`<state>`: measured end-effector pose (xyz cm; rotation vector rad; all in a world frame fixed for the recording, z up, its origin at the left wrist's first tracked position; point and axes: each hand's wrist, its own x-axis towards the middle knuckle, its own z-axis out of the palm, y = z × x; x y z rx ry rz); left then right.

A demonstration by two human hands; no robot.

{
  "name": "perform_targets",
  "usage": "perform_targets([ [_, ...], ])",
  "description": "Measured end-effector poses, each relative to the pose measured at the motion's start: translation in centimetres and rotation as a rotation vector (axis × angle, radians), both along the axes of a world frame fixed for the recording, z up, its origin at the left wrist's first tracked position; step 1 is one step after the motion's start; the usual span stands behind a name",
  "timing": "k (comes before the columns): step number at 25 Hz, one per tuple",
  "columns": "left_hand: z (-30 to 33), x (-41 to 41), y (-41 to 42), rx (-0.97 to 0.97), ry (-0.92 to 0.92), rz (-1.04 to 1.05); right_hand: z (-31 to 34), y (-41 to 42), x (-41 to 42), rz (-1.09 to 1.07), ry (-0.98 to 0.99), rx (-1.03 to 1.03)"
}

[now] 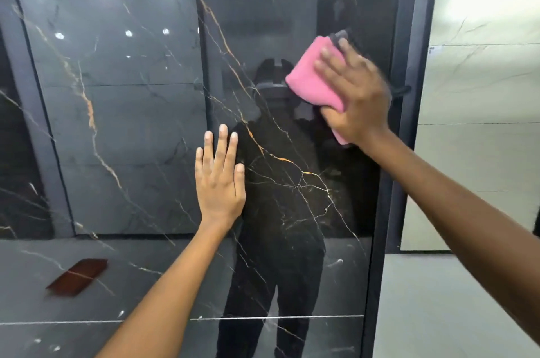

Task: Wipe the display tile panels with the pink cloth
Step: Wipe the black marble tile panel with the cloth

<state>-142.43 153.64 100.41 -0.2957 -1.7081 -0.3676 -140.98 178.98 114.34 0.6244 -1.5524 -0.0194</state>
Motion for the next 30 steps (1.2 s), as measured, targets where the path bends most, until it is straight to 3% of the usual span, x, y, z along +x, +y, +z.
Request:
perform_targets([
  [3, 0.1, 0.0, -0.4, -0.018, -0.024, -0.099, -6.9, -3.0, -0.5, 0.034, -0.040, 0.226],
  [6, -1.0, 0.3, -0.1, -0.018, -0.103, -0.026, -19.6, -2.3, 1.1, -0.099, -0.217, 0.762],
  [8, -4.2, 0.9, 0.8, 0.013, -0.148, 0.046, -21.3, -0.2, 2.1, -0.134, -0.258, 1.020],
  [10, -7.8, 1.3, 1.3, 0.033, -0.159, 0.078, -16.7, 1.3, 1.7, -0.061, -0.174, 0.891],
  [12, -10.0, 1.1, 1.1, 0.035, -0.154, 0.073, -8.8, 2.7, 1.2, -0.046, -0.101, 0.473],
  [14, -9.8, 0.5, 1.2, 0.066, -0.145, 0.058, -4.7, 2.9, 0.6, -0.049, -0.041, 0.141],
  [15, -9.4, 0.3, 1.3, 0.077, -0.142, 0.055, -5.6, 2.4, 0.3, -0.071, -0.019, 0.101],
  [17, -9.5, 0.3, 1.4, 0.071, -0.138, 0.044, -13.3, 1.5, 0.1, -0.075, -0.072, 0.225],
  [20, -10.3, 0.2, 1.0, 0.054, -0.127, 0.021, -26.8, 1.3, 2.2, -0.106, -0.274, 0.707],
  [22, -10.7, 0.2, 1.0, 0.056, -0.116, 0.016, -27.5, 2.0, 2.9, -0.057, -0.297, 0.924],
  [23, -10.8, 0.2, 1.0, 0.051, -0.108, 0.022, -25.1, 2.2, 2.5, -0.007, -0.270, 0.875],
  [27, -10.3, 0.0, 1.2, 0.052, -0.097, 0.012, -11.4, 3.5, 0.5, -0.018, -0.063, 0.228],
  [29, -10.3, 0.0, 1.2, 0.046, -0.090, 0.020, -13.3, 3.7, 0.2, -0.073, -0.016, 0.051],
  [30, -10.3, 0.0, 1.2, 0.042, -0.089, 0.022, -17.5, 3.8, 0.2, -0.110, -0.052, 0.013],
])
